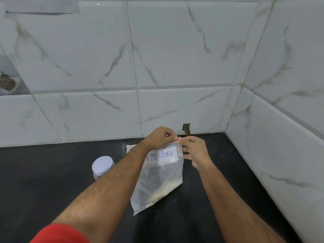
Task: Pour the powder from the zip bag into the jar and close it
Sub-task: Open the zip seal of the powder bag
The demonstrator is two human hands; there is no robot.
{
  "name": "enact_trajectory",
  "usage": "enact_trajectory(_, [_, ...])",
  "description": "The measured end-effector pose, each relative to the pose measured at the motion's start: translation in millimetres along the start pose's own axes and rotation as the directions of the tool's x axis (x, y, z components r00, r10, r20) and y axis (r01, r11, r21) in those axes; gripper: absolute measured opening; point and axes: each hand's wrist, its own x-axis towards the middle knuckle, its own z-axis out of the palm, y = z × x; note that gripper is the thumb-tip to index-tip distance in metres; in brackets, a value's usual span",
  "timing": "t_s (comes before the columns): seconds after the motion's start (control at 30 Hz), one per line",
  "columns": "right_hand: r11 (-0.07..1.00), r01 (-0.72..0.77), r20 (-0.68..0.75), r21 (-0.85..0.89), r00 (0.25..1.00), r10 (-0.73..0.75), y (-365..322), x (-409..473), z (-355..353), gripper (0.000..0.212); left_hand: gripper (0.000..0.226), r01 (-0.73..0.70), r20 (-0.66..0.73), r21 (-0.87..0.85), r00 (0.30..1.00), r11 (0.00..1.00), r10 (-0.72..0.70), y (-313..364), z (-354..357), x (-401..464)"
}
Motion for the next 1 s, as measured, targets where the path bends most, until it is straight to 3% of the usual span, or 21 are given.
enact_trajectory(0.2, [0.999,0.045,-0.058,-0.006,0.997,-0.046,4.5,1.0,6.9,0.005,0.02,-0.025,0.032,0.113,0.999,0.993,0.022,1.8,3.7,-2.5])
enact_trajectory(0.57, [0.989,0.147,-0.222,-0.034,0.963,-0.151,13.6,1.1,9.6,0.016,0.017,-0.028,-0.07,0.164,0.997,0.986,0.04,-5.4,3.0,-9.7])
enact_trajectory(0.9, [0.991,0.127,-0.282,0.043,0.953,-0.11,16.1,-2.9,3.6,0.017,0.014,0.017,-0.133,0.179,0.991,0.984,0.007,-18.1,-14.2,-26.9])
enact_trajectory(1.0, [0.987,0.16,-0.233,-0.031,0.959,-0.163,11.7,-2.9,4.9,0.013,0.012,0.021,-0.146,0.201,0.989,0.979,0.009,-15.5,-17.9,-29.8])
